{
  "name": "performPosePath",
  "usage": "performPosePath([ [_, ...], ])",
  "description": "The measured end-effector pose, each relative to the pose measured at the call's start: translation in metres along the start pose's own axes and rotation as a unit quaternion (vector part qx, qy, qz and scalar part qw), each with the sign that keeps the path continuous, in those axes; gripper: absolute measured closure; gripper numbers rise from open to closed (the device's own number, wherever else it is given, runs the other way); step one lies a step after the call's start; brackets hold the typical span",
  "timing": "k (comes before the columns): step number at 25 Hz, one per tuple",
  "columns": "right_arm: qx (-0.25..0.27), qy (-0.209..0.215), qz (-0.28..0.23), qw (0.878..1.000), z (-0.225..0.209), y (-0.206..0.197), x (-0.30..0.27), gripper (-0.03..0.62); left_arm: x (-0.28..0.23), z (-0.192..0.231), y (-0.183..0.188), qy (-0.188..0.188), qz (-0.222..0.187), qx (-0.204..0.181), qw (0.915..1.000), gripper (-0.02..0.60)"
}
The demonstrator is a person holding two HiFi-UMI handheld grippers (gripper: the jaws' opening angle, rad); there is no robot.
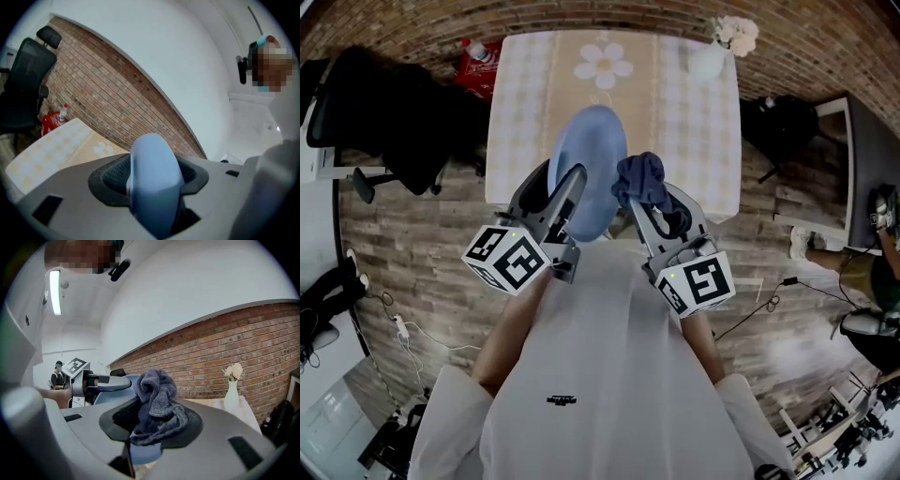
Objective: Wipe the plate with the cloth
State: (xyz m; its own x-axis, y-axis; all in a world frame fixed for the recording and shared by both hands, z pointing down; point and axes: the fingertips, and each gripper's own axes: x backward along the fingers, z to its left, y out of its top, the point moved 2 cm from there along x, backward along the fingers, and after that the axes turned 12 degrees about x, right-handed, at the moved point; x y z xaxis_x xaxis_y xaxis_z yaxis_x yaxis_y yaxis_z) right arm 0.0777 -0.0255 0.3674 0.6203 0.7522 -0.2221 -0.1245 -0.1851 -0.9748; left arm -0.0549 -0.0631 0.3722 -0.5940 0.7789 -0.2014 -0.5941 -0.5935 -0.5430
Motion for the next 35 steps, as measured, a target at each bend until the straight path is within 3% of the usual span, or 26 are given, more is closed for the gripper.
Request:
performPosePath([
  [3,0.005,0.009,-0.002,1.000,-0.004,0.005,-0.001,0.441,-0.005,-0.007,-0.001,-0.034,0.007,0.054,0.9979,0.339],
  [8,0.013,0.018,-0.003,1.000,-0.010,0.004,-0.010,0.441,-0.010,-0.018,-0.003,-0.039,0.017,0.016,0.9990,0.339],
  [14,0.032,0.031,-0.045,0.998,0.004,0.026,-0.028,0.442,-0.005,-0.015,-0.005,-0.061,0.040,0.003,0.9973,0.339],
  [17,0.050,0.057,-0.035,0.997,0.011,0.026,-0.033,0.441,-0.002,-0.025,-0.010,-0.075,0.051,0.001,0.9959,0.339],
  [21,0.058,0.063,-0.059,0.995,0.014,0.042,-0.045,0.441,-0.001,-0.042,-0.011,-0.107,0.065,-0.015,0.9920,0.339],
  [23,0.063,0.068,-0.041,0.995,0.015,0.037,-0.046,0.442,0.002,-0.047,-0.013,-0.115,0.066,-0.015,0.9911,0.339],
  [29,0.066,0.048,-0.027,0.996,0.004,0.036,-0.050,0.442,0.002,-0.050,-0.012,-0.113,0.055,-0.017,0.9919,0.339],
  [35,0.066,0.002,-0.012,0.998,-0.021,0.031,-0.049,0.442,0.004,-0.059,-0.007,-0.128,0.053,-0.024,0.9900,0.339],
])
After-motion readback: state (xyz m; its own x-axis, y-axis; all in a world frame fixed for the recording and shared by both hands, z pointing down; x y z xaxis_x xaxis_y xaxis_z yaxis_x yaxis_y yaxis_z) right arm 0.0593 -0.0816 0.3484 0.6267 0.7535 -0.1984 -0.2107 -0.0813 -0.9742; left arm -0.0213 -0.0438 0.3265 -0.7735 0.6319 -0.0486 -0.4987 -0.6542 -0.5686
